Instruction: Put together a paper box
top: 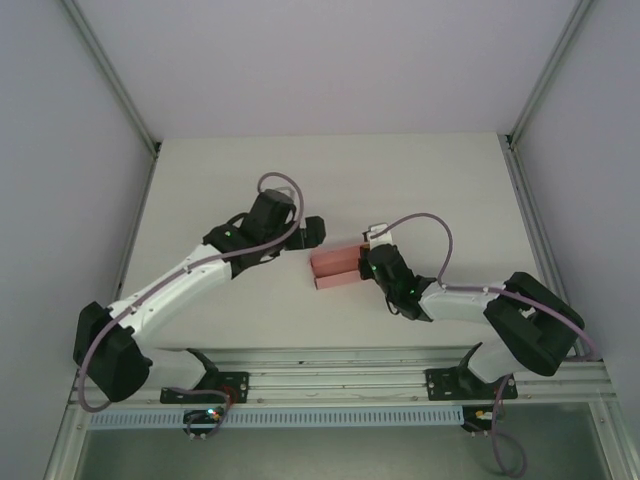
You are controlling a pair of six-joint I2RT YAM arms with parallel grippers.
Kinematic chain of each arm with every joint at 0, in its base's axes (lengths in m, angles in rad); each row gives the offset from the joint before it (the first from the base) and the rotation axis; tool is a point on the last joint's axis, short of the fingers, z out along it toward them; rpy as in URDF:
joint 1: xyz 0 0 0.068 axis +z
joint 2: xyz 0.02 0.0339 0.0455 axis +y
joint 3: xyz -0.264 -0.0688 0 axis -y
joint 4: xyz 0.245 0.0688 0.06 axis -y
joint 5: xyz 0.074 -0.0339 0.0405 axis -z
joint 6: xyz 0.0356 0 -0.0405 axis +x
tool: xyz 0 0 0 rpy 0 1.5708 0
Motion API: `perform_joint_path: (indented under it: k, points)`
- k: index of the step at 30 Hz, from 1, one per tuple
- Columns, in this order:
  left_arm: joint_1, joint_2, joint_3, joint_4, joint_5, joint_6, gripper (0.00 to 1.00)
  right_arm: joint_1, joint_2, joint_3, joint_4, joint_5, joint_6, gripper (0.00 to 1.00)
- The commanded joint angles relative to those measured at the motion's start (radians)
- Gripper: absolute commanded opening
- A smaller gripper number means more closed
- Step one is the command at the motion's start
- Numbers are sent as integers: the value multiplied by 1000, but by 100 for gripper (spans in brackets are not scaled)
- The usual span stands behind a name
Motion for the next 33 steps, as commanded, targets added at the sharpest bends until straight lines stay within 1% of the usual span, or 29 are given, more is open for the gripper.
perform_joint_path:
  k: [1, 8, 12, 16, 19, 21, 22, 23, 24, 28, 31, 33]
  points:
    - [34, 37, -49, -2, 101, -112, 100, 18, -5, -24, 38, 40, -42, 10]
    - [39, 150, -115, 126, 221, -193, 100, 34, -27, -35, 8, 40, -42, 11]
    - [32, 191, -139, 158, 230, -207, 100, 39, -54, -52, -30, 17, -12, 14]
    - [31, 204, -178, 210, 244, -216, 93, 42, -55, -65, -62, 1, 13, 15]
    - [31, 225, -194, 238, 256, -219, 88, 46, -61, -74, -78, -9, 26, 22]
    - [30, 244, -194, 243, 259, -219, 85, 47, -62, -77, -106, -23, 34, 30]
    - [30, 250, -194, 246, 259, -219, 85, 47, -94, -74, -131, -25, 44, 33]
    - [30, 256, -197, 251, 259, -217, 84, 47, -114, -73, -159, -35, 46, 40]
    - [31, 261, -197, 253, 259, -216, 84, 46, -132, -71, -188, -41, 45, 44]
    - [30, 275, -203, 260, 256, -210, 83, 47, -239, -76, -363, -41, 111, 48]
    - [31, 291, -205, 277, 263, -208, 80, 48, -315, -69, -545, -64, 163, 56]
    - [31, 306, -199, 285, 274, -201, 79, 48, -359, -58, -673, -88, 199, 59]
